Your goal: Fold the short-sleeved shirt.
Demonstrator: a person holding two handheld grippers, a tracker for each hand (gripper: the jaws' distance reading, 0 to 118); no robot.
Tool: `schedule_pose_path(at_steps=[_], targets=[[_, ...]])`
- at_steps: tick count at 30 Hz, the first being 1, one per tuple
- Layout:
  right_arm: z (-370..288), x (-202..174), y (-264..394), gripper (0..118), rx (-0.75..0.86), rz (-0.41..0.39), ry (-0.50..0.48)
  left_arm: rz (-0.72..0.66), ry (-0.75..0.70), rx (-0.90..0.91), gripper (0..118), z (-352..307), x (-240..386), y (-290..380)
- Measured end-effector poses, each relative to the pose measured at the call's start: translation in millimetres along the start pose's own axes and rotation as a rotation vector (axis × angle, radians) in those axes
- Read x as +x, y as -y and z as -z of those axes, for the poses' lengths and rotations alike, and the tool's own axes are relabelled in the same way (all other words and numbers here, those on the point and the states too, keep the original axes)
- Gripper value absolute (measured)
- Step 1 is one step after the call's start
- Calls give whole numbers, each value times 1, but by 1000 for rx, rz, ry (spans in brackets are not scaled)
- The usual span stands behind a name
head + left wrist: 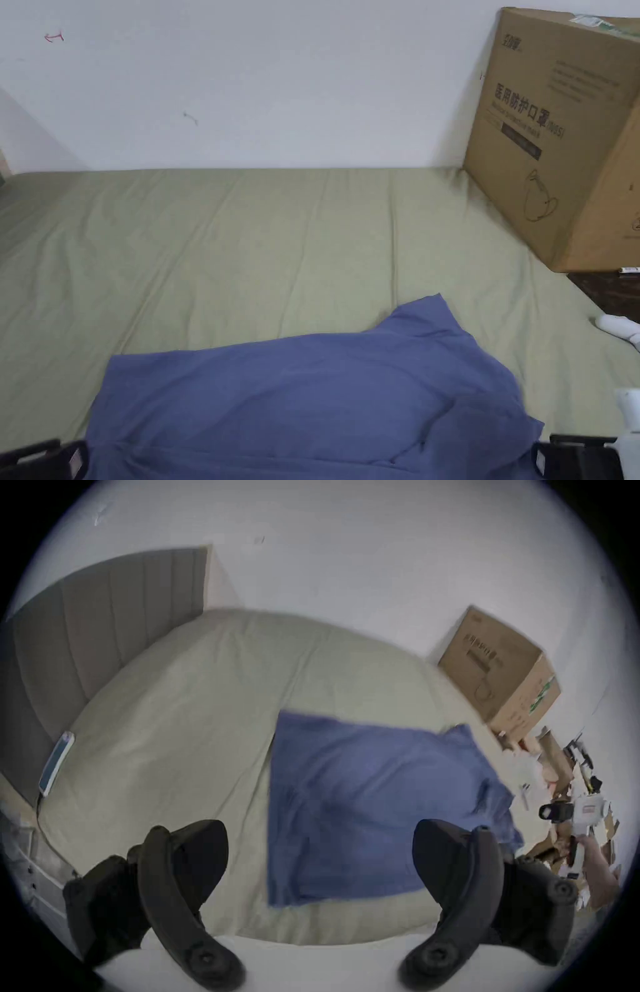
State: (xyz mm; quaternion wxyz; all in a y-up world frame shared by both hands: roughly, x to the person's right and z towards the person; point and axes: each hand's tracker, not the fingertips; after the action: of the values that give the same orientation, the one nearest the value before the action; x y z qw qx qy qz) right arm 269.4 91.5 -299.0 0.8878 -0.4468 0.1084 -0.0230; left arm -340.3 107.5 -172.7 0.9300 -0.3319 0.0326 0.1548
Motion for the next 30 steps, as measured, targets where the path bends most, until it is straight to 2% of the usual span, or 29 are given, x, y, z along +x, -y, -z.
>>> schedule_pose_path(at_steps=[3,4,5,6,7,8,9,11,15,16,18,19,20,21,22,23,24,27,30], targets=[[-31,-33,-15,114,160,34,-122,34,60,105,108,-18,33,-18],[-39,-42,-20,110,214,54,-164,45,84,150,102,-22,41,-22],[-45,-51,-26,95,246,52,-194,52,87,175,81,-24,49,-27],[-50,-60,-31,64,290,56,-207,69,82,180,54,-25,58,-32],[-50,-67,-35,22,314,52,-210,74,77,178,21,-23,65,-35],[-50,-74,-41,0,323,45,-212,89,78,195,0,-20,74,-39],[-48,-80,-45,0,330,37,-206,130,40,235,0,-20,77,-43],[-38,-86,-57,0,352,23,-249,107,114,201,0,-8,74,-53],[-13,-98,-78,0,351,-19,-228,81,23,84,0,42,54,-89],[-5,-98,-81,0,353,-10,-229,80,-23,6,0,65,42,-101],[13,-93,-90,0,321,38,-318,58,-8,-136,0,119,18,-119],[22,-91,-94,0,288,66,-317,32,-40,-201,0,148,2,-125],[30,-91,-96,0,260,82,-306,33,-81,-245,8,171,-7,-124],[38,-90,-97,0,243,94,-327,30,-94,-268,29,192,-17,-123],[44,-89,-97,0,227,105,-360,32,-118,-281,66,211,-27,-121],[49,-90,-98,0,216,108,-374,18,-139,-282,110,227,-34,-117],[53,-90,-97,0,211,103,-367,12,-154,-307,118,242,-42,-112],[66,-93,-95,0,150,56,-326,34,-156,-318,116,274,-58,-102],[79,-91,-95,0,116,34,-275,154,-168,-409,115,295,-54,-88]])
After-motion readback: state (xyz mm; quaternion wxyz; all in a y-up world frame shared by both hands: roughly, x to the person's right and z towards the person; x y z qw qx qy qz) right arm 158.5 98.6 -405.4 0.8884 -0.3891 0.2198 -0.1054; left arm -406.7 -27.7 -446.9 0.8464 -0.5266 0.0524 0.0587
